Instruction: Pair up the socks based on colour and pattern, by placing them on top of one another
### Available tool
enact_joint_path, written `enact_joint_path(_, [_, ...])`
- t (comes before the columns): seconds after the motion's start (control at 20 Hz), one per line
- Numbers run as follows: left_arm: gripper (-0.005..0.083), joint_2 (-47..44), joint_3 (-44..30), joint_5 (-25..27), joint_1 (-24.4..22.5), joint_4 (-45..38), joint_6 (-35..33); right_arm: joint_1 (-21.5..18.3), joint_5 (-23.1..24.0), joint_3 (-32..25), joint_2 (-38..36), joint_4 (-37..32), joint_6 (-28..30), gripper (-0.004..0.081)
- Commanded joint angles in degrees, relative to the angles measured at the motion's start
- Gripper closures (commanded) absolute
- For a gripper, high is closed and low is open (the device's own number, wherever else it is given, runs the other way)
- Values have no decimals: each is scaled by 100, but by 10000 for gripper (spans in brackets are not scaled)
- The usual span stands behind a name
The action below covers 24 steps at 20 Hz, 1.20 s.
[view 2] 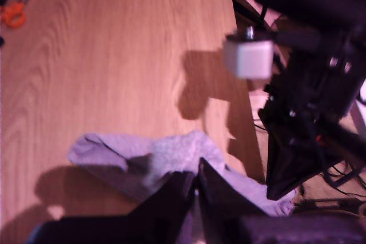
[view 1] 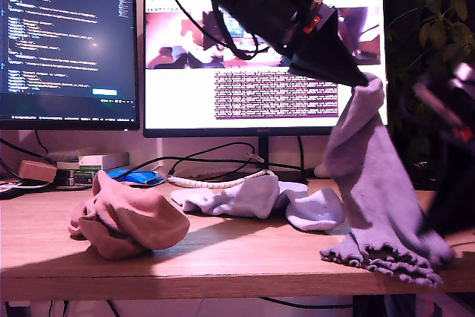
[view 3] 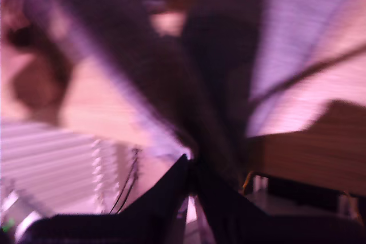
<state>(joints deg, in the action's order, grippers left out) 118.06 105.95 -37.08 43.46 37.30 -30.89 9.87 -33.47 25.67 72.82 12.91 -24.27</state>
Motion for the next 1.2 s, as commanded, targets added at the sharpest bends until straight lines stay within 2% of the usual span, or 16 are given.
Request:
enact_joint_path(0.0, [795, 350, 26, -46, 22, -184, -44, 28, 157, -138, -35, -146, -205, 783])
enact_joint_path(0.15, [795, 509, 26, -111, 52, -306, -44, 31, 522, -140, -35, -157, -297, 783])
enact_joint_path(0.5, [795, 743, 26, -164, 173, -1169, -66, 116, 820, -140, -35, -177, -688, 783])
enact_joint_path(0.65, [777, 822, 26, -109, 192, -1294, -116, 234, 927, -140, -35, -225, -780, 783])
enact_joint_path(0.7, [702, 837, 26, -68, 192, -1292, -162, 278, 944, -140, -35, -227, -791, 783])
enact_joint_path(0.8, [469, 837, 26, 144, 195, -1333, -479, 345, 970, -140, -35, -236, -857, 783])
enact_joint_path(0.85, [425, 837, 26, 354, 199, -1381, -531, 367, 990, -140, -35, -245, -872, 783])
enact_joint_path(1.0, [435, 837, 28, 811, 197, -1502, -560, 389, 1005, -140, -35, -243, -874, 783])
enact_joint_path(1.05, [464, 835, 39, 1005, 197, -1497, -557, 391, 1003, -140, -35, -243, -876, 783])
enact_joint_path(1.15, [579, 826, 114, 1449, 192, -1416, -555, 391, 1005, -140, -35, -247, -874, 783])
